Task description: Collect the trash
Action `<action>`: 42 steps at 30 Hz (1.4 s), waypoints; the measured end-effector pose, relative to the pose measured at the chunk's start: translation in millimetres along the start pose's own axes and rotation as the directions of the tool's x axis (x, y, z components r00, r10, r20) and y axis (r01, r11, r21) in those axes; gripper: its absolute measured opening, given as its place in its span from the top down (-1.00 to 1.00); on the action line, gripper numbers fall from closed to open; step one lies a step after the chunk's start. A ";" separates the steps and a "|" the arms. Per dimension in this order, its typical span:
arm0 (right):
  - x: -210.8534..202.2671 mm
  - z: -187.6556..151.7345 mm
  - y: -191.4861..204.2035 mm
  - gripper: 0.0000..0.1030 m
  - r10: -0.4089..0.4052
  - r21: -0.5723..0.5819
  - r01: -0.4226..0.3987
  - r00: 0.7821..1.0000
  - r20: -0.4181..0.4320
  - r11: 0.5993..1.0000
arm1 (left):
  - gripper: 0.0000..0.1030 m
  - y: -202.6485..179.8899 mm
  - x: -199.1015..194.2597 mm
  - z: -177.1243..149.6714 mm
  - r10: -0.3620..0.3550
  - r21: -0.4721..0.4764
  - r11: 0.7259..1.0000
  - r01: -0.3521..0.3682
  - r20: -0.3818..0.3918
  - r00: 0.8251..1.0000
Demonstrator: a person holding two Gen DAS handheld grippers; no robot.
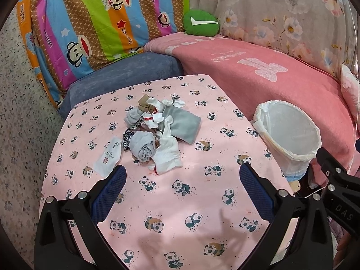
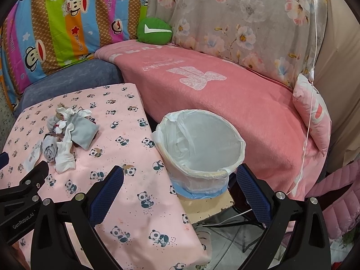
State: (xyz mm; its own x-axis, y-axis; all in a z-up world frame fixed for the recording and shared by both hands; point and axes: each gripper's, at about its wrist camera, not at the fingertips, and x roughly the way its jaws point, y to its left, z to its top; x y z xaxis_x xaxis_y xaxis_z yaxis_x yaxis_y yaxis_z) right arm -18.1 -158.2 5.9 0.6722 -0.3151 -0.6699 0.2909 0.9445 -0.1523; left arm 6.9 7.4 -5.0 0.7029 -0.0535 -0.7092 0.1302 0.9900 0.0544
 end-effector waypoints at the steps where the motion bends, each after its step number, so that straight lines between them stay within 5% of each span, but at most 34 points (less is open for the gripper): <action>1: 0.0 0.3 0.1 -0.91 0.001 0.000 -0.001 1.000 0.000 1.000 | -0.87 0.6 0.1 0.4 -0.003 -0.001 1.000 0.003 0.001 1.000; 13: -2.2 1.9 24.9 -0.91 0.028 -0.026 -0.028 1.000 0.013 0.999 | -0.87 23.7 10.0 -3.4 -0.015 -0.039 0.999 0.015 -0.019 1.000; 24: 8.0 -0.5 71.6 -0.90 0.125 -0.032 -0.125 0.992 -0.003 0.992 | -0.87 95.2 46.4 -11.6 0.017 -0.116 0.993 -0.024 -0.057 0.998; 42: 77.4 13.3 185.6 -0.89 0.322 -0.037 -0.326 0.942 -0.095 0.945 | -0.87 193.3 138.3 -14.1 0.019 -0.172 0.984 -0.048 -0.169 0.985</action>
State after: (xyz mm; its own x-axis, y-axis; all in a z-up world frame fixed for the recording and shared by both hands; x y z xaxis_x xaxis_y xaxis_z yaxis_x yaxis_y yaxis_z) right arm 97.0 -8.5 -64.5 0.6618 0.0157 -0.7495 0.0304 0.9984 0.0478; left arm 119.4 193.1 -102.4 0.5771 -0.0123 -0.8166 -0.0263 0.9991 -0.0336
